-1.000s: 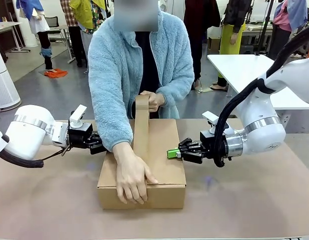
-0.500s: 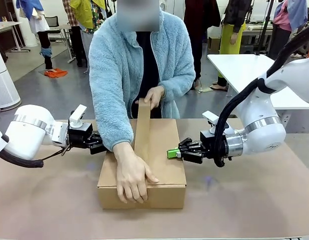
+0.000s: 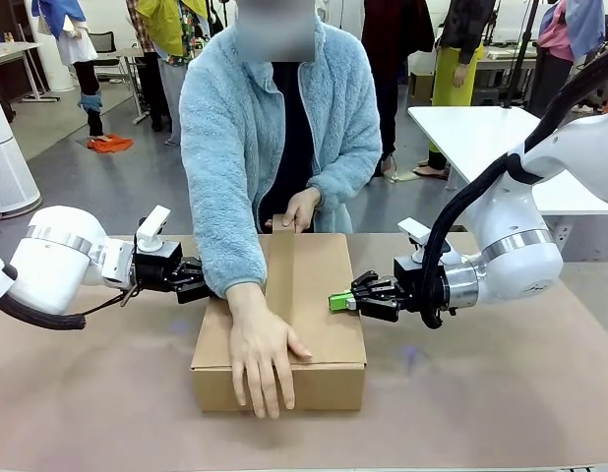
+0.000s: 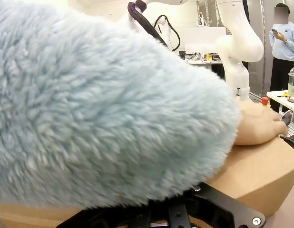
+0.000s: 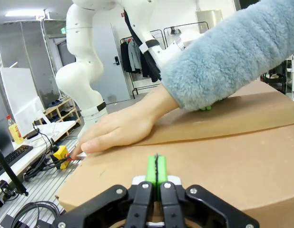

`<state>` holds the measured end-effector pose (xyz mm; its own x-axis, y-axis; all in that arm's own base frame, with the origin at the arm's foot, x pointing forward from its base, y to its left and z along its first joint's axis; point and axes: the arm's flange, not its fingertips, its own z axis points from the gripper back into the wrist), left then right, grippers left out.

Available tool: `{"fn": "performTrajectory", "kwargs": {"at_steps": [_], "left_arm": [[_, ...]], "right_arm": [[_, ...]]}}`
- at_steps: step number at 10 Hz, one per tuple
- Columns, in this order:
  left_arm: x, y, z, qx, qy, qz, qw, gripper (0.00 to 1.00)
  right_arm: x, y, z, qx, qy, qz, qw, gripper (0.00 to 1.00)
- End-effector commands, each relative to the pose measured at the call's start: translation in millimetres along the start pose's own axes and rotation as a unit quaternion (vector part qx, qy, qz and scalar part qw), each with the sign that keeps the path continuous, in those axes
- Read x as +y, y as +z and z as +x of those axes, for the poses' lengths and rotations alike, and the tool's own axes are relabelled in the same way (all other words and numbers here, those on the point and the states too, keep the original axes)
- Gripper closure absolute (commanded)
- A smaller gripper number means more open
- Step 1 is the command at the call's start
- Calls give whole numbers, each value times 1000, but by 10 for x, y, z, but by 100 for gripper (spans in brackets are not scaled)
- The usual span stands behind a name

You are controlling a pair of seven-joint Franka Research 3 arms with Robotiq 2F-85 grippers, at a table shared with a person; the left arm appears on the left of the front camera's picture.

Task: Wrap the clocks to prevent damage.
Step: After the human seals the box with tape, release both hands from the side flaps of the Package Box.

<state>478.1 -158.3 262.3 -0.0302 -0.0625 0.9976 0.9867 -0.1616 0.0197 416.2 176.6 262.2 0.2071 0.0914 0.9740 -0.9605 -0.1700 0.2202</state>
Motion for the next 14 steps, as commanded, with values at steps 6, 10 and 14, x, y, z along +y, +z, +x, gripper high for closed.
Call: {"fn": "performTrajectory", "kwargs": {"at_steps": [6,10,14], "left_arm": [[-3,-3,-7,1,1,2,1000,100],[-3,-3,-7,1,1,2,1000,100],[-3,-3,-7,1,1,2,1000,100]], "right_arm": [[6,-16,-13,5,0,-4,1000,99],[6,-16,-13,5,0,-4,1000,99],[6,-16,-13,5,0,-4,1000,99]]}}
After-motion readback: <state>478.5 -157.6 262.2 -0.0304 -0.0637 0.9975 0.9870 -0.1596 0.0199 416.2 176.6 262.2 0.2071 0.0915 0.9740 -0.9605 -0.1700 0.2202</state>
